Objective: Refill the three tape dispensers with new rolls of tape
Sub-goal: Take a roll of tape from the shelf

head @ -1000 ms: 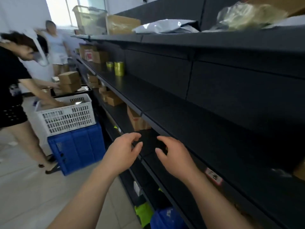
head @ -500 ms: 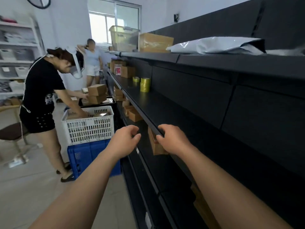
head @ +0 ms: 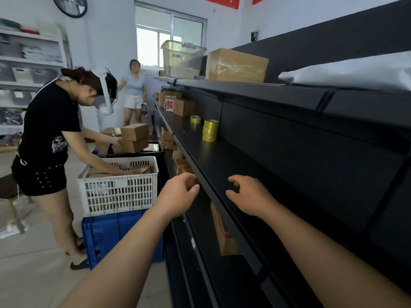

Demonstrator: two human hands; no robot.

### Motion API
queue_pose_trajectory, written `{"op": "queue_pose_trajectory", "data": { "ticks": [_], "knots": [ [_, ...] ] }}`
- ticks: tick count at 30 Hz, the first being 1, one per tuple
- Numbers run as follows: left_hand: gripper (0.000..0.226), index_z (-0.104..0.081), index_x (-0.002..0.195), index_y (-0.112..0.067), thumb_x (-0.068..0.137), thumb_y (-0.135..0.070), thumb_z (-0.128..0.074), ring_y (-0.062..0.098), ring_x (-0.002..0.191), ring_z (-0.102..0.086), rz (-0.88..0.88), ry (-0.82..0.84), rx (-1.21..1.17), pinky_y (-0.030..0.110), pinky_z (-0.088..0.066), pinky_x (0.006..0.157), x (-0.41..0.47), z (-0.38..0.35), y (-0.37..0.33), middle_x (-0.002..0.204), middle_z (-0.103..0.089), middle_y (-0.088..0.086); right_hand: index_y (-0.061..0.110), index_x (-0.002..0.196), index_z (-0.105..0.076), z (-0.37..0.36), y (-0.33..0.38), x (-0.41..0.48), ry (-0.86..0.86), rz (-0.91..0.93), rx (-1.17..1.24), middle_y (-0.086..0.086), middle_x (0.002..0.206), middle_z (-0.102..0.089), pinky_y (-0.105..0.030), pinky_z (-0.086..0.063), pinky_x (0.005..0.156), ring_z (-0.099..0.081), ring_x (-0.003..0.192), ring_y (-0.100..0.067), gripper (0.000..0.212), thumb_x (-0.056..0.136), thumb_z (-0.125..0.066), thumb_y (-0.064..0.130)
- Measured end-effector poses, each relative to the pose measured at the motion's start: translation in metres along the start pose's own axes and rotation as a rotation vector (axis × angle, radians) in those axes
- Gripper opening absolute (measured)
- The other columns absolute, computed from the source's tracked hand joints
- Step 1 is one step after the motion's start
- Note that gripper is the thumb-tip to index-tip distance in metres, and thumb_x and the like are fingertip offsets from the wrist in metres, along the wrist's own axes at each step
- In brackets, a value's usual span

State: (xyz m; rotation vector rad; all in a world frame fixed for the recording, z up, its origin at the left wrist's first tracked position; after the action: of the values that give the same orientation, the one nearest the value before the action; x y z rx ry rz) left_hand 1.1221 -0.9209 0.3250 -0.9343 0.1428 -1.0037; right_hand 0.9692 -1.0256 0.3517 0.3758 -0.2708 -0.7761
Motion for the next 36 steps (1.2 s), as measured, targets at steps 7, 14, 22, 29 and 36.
{"op": "queue_pose_trajectory", "data": {
  "ticks": [7,14,22,29,36],
  "knots": [
    [0.037,-0.055,0.129,-0.024,0.092,-0.032,-0.057,0.005,0.105,-0.057,-0.037,0.06,-0.062,0.025,-0.049,0.088,0.094,0.009,0.059,0.119,-0.062,-0.009,0.026,0.145,-0.04,-0.027,0.013,0.087,-0.015,-0.058,0.021,0.002,0.144,-0.046,-0.031,-0.044,0.101,-0.048,0.127,-0.016,0.052,0.096,-0.054,0.034],
    [0.039,-0.052,0.132,-0.023,0.093,-0.031,-0.055,0.001,0.095,-0.058,-0.112,0.172,-0.061,0.014,-0.043,0.075,0.198,0.035,0.112,0.116,-0.062,-0.009,0.026,0.145,-0.04,-0.048,0.048,0.176,-0.083,-0.166,0.062,0.001,0.143,-0.048,-0.031,-0.046,0.1,-0.051,0.123,-0.015,0.052,0.096,-0.055,0.035],
    [0.04,-0.053,0.131,-0.02,0.093,-0.031,-0.056,0.008,0.098,-0.061,-0.154,0.274,-0.106,0.031,-0.054,0.086,0.31,0.031,0.145,0.112,-0.062,-0.007,0.024,0.146,-0.038,-0.075,0.053,0.26,-0.134,-0.302,0.136,0.001,0.145,-0.046,-0.024,-0.04,0.099,-0.046,0.13,-0.014,0.053,0.096,-0.054,0.034],
    [0.05,-0.043,0.139,-0.017,0.092,-0.028,-0.059,0.01,0.103,-0.057,-0.117,0.372,-0.168,0.017,-0.044,0.078,0.452,-0.042,0.164,0.12,-0.059,-0.001,0.025,0.145,-0.04,-0.074,-0.01,0.393,-0.195,-0.4,0.191,0.0,0.144,-0.047,-0.025,-0.04,0.098,-0.047,0.129,-0.014,0.054,0.095,-0.057,0.035],
    [0.064,-0.034,0.144,-0.017,0.089,-0.025,-0.064,0.013,0.105,-0.054,-0.075,0.418,-0.216,0.023,-0.041,0.083,0.461,-0.053,0.17,0.127,-0.056,0.004,0.022,0.145,-0.039,-0.074,-0.017,0.409,-0.21,-0.384,0.242,-0.003,0.143,-0.048,-0.026,-0.044,0.098,-0.05,0.125,-0.017,0.059,0.092,-0.061,0.034]
  ]
}}
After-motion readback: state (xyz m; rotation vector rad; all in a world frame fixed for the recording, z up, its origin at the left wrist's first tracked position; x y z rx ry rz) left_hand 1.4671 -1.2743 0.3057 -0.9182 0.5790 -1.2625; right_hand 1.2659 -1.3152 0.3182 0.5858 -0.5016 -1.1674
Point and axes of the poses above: each hand's wrist, its own x-axis towards the middle knuckle, its own z-axis out of the back of the hand, y = z × x, the point moved 7 cm from there along x, towards the middle knuckle
